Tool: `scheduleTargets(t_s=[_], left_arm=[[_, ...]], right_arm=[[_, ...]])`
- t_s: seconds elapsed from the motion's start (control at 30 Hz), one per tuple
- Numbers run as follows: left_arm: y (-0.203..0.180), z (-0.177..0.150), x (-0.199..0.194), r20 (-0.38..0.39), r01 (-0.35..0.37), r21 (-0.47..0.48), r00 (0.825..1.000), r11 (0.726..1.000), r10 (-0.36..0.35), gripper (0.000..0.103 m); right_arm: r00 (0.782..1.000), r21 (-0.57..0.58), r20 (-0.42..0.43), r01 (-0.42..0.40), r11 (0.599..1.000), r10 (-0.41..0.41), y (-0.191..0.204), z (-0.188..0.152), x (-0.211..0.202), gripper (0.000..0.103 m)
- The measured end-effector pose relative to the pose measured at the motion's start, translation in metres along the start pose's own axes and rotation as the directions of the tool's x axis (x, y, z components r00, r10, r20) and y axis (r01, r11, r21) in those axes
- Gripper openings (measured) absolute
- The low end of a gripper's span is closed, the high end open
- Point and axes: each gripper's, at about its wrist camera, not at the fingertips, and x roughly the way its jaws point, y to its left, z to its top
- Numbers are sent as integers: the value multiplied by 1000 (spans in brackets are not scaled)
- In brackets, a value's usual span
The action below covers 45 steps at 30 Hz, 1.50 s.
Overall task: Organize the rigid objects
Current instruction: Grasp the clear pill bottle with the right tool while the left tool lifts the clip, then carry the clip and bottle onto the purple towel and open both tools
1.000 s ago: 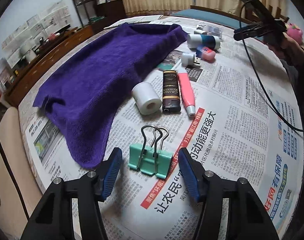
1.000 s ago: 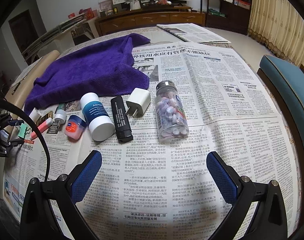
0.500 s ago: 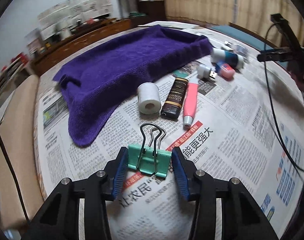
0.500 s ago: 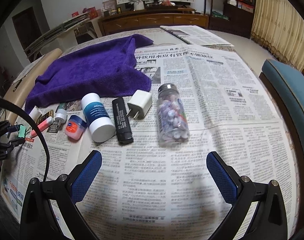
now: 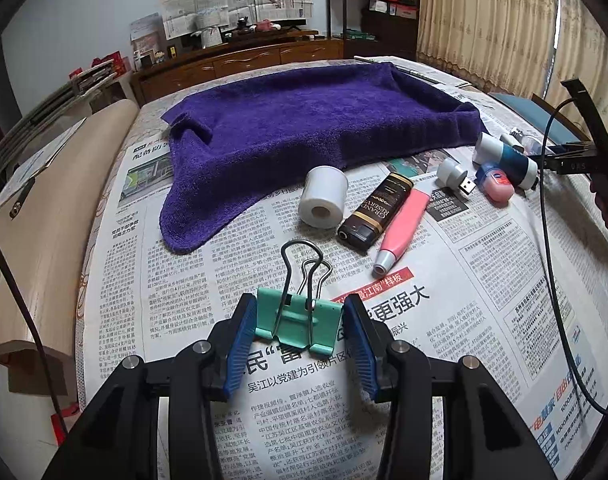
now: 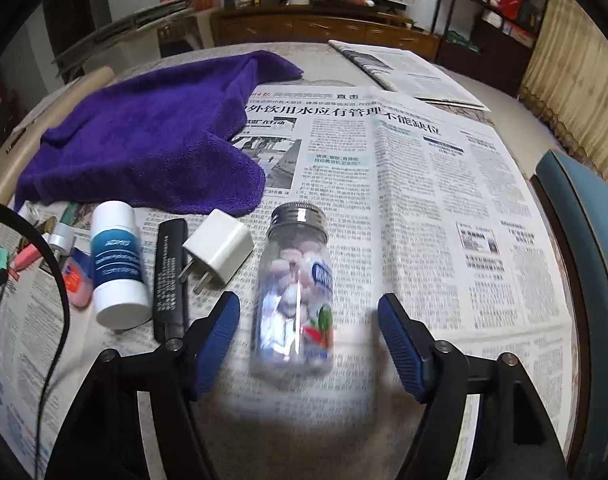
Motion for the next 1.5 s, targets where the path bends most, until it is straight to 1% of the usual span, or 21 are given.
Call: scheduleTargets(t_s=[0.03, 0.07, 0.13, 0.23, 0.27, 0.3, 0.33, 0.53, 0.63, 0.73, 1.03, 1.17, 1.27, 1.4, 1.5], left_arm=[[-1, 0, 0, 3, -7, -4, 1000, 1000, 7, 43], [-2, 0, 1, 5, -14, -8, 1000, 1000, 14, 43], [-5, 0, 1, 15, -34, -15, 999, 999, 35, 43], [-6, 1, 2, 18, -48, -30, 999, 998, 48, 43], [-6, 1, 2, 19, -49, -35, 999, 998, 50, 43], [-6, 1, 2, 18, -52, -38, 998, 998, 53, 43], [-5, 1, 1, 18, -56, -48, 998, 997, 57, 43], [0, -2, -4, 28, -64, -72, 997, 995, 66, 43], [1, 0, -9, 40, -57, -79, 997, 995, 60, 43], [1, 2, -14, 53, -54, -84, 997, 995, 58, 43], [3, 13, -34, 73, -44, -97, 996, 994, 51, 43], [4, 30, -49, 99, -49, -88, 993, 995, 58, 43], [4, 49, -54, 115, -54, -72, 991, 996, 62, 43], [6, 75, -54, 141, -56, -66, 988, 996, 65, 43], [10, 97, -46, 154, -51, -72, 986, 996, 61, 43]], right_arm=[[1000, -6, 0, -5, 1000, 5, 0, 1, 3, 68], [1000, 0, 7, -18, 1000, 18, -1, 2, 3, 65], [999, 3, 20, -33, 999, 33, -2, 0, 3, 64], [999, 1, 45, -29, 1000, 29, -1, -5, 1, 62], [999, -1, 41, -36, 999, 36, 0, -5, 0, 55], [998, -7, 37, -45, 999, 45, 2, -4, -1, 44], [998, -12, 35, -54, 998, 55, 3, -4, -2, 41], [996, 19, 31, -87, 996, 86, -1, -7, -7, 41], [996, 29, 38, -78, 997, 77, -3, -11, -12, 41], [996, 44, 36, -85, 995, 84, -6, -15, -17, 41], [989, 77, 75, -132, 988, 126, -7, -11, -40, 41], [984, 89, 95, -159, 983, 151, -7, 2, -50, 41], [978, 81, 116, -181, 980, 171, -3, 18, -56, 41], [968, 66, 137, -221, 973, 210, 8, 44, -57, 41], [961, 48, 153, -239, 970, 229, 17, 68, -56, 41]])
